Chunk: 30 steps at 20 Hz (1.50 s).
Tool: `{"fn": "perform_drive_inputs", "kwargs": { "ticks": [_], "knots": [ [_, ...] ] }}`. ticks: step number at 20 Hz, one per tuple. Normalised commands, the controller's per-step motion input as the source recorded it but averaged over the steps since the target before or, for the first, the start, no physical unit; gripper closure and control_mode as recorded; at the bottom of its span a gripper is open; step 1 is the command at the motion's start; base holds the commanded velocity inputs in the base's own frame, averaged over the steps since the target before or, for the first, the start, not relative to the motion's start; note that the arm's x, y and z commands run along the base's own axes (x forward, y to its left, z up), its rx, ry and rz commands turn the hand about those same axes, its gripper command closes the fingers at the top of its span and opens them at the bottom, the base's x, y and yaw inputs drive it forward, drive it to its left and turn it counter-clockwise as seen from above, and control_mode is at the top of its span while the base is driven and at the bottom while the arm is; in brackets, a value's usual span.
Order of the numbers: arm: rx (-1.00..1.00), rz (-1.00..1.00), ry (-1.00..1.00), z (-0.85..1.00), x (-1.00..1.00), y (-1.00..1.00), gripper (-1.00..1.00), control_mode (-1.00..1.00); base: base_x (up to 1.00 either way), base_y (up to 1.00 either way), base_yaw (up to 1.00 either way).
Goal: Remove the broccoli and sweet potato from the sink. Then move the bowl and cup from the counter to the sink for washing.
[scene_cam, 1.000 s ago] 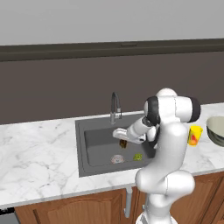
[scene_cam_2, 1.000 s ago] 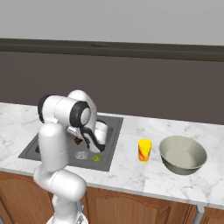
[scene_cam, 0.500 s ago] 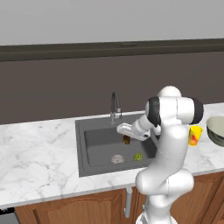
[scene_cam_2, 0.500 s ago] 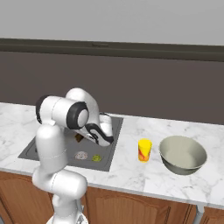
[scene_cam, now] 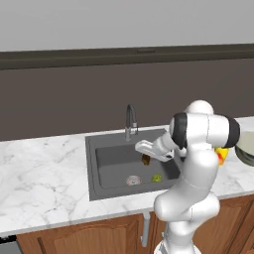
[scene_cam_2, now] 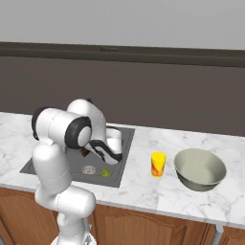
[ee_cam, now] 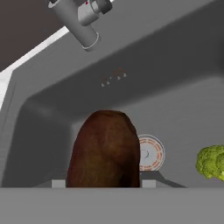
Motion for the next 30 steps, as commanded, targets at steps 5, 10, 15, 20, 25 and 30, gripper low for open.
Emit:
{"fn": "perform_drive_inputs", "kwargs": {
  "ticks": [5,10,15,20,25,30],
  "knots": [
    [0.05,0.00,0.00,0.26,-0.10,-0.12,1.00,-1.00,0.00,0.00,0.00],
    [0.04,0.00,0.01,0.24,-0.08,-0.15,1.00,-1.00,0.00,0.00,0.00],
    [0.00,0.00,0.00,0.24,-0.11,-0.13,1.00,-1.00,0.00,0.00,0.00],
    [0.00,0.00,0.00,0.29,-0.10,-0.08,1.00,-1.00,0.00,0.00,0.00],
    [0.00,0.00,0.00,0.28,-0.14,-0.04,1.00,-1.00,0.00,0.00,0.00],
    [0.00,0.00,0.06,0.31,-0.13,0.00,1.00,-1.00,0.00,0.00,0.00]
  ]
}}
